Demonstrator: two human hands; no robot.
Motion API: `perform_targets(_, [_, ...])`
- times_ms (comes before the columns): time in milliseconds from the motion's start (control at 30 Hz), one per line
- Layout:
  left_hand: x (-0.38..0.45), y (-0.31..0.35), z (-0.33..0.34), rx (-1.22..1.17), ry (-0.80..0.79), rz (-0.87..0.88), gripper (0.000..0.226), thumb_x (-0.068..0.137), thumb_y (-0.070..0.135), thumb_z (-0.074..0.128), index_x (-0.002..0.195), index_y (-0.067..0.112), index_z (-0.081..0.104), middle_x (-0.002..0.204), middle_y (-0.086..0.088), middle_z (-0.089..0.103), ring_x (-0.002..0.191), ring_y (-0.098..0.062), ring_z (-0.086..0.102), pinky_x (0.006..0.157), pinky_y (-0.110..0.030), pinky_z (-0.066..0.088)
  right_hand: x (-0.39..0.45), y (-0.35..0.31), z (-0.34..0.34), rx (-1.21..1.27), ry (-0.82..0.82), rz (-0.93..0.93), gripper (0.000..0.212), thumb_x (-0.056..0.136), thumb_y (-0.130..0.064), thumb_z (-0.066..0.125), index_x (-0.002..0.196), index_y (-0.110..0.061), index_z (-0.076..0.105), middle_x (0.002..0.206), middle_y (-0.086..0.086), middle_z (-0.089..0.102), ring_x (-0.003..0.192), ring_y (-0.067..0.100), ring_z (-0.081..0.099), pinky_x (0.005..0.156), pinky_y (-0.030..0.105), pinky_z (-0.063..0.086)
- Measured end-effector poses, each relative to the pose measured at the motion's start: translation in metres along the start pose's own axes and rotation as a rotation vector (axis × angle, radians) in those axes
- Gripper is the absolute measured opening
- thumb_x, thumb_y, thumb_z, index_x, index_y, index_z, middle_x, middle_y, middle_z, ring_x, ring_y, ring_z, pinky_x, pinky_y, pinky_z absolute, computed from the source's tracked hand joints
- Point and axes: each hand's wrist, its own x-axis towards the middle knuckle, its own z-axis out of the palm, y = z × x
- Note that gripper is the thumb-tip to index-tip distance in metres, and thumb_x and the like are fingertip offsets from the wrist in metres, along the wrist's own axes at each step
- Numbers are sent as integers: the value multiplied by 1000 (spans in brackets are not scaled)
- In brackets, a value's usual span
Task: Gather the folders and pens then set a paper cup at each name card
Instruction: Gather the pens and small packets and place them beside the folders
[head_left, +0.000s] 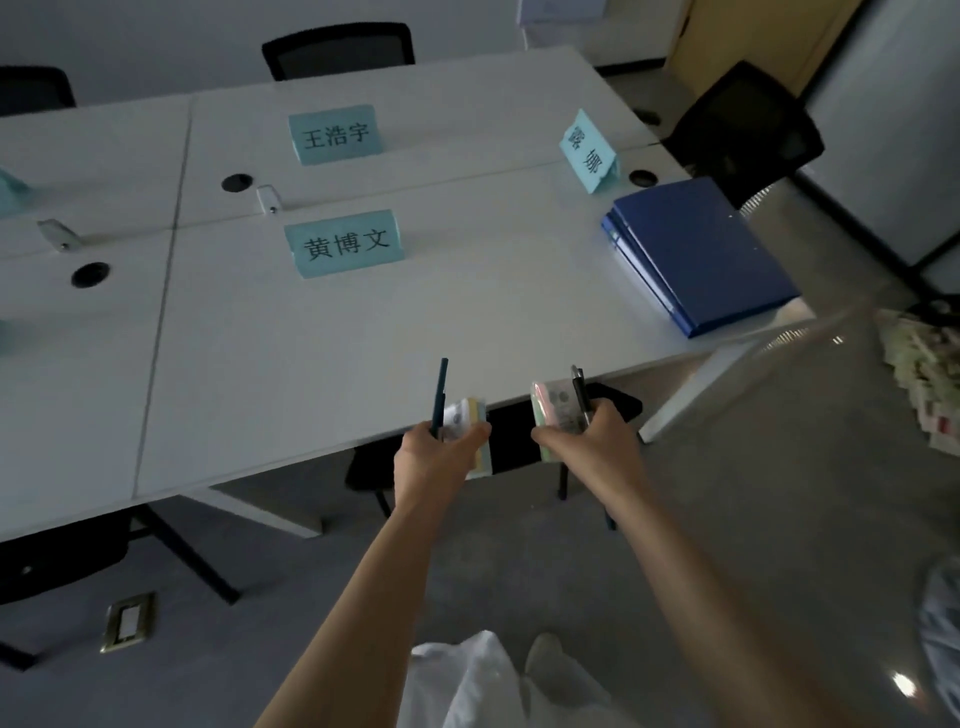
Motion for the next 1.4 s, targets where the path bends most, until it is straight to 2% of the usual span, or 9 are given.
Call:
perform_targets(267, [14, 56, 89, 27, -19, -4, 55, 74, 53, 75, 106, 10, 62, 84, -1, 63, 71, -14, 60, 50, -24, 42, 79, 29, -70, 12, -30, 48, 54, 70, -37, 78, 107, -12, 46, 99, 0, 52, 88, 17, 53, 65, 30, 45])
perform_targets(400, [52, 80, 114, 8, -11, -34, 55, 75, 51, 73, 110, 10, 61, 87, -1, 63, 77, -17, 62, 58, -26, 47, 133, 21, -75, -25, -66, 16, 55, 72, -35, 77, 111, -11, 47, 97, -2, 53, 73, 5, 50, 52, 20, 38])
perform_targets(533, [100, 107, 140, -8, -21, -89, 52, 78, 49, 72, 111, 10, 60, 88, 0, 62, 81, -20, 61, 61, -27, 45, 195, 2, -76, -68, -99, 45, 58, 72, -35, 76, 116, -12, 47, 105, 2, 56, 77, 9, 54, 52, 21, 39])
perform_targets(700, [151, 138, 172, 40, -30, -168, 51, 79, 46, 71, 114, 11, 57, 92, 0, 60, 74, -15, 56, 56, -26, 39, 267, -13, -78, -138, -145, 97, 56, 70, -37, 75, 111, -12, 48, 100, 1, 57, 87, 18, 57, 65, 30, 46])
perform_targets(933, [199, 163, 215, 144, -17, -236, 52, 74, 46, 69, 113, 15, 53, 106, -4, 62, 93, -25, 60, 79, -36, 52, 342, -15, -72, -182, -275, 188, 51, 72, -37, 73, 109, -13, 47, 97, 2, 56, 85, 20, 57, 59, 27, 43])
perform_targets(1100, [221, 176, 255, 249, 38, -296, 56, 74, 47, 67, 116, 15, 50, 115, -5, 59, 104, -29, 60, 87, -41, 51, 398, -8, -62, -38, -391, 407, 34, 75, -25, 68, 102, -7, 56, 78, 5, 52, 58, 17, 46, 41, 21, 33])
perform_targets(1200, [224, 185, 277, 385, 81, -305, 57, 77, 53, 65, 116, 15, 48, 118, -4, 56, 107, -30, 59, 83, -37, 46, 417, -1, -57, -86, -412, 413, 44, 70, -28, 67, 107, -6, 58, 84, 6, 59, 60, 18, 52, 39, 18, 33])
perform_targets(1300, [229, 194, 298, 417, 134, -339, 58, 79, 56, 63, 116, 15, 46, 121, -4, 54, 109, -30, 59, 79, -36, 42, 432, 8, -56, -157, -409, 381, 55, 63, -32, 65, 112, -7, 54, 101, 10, 62, 74, 22, 62, 49, 23, 41])
perform_targets(1400, [232, 201, 309, 408, 168, -360, 61, 79, 58, 63, 118, 14, 46, 123, -6, 54, 110, -31, 59, 79, -37, 41, 437, 12, -58, -246, -403, 315, 59, 72, -40, 65, 117, -7, 45, 113, 14, 56, 81, 26, 62, 55, 27, 45])
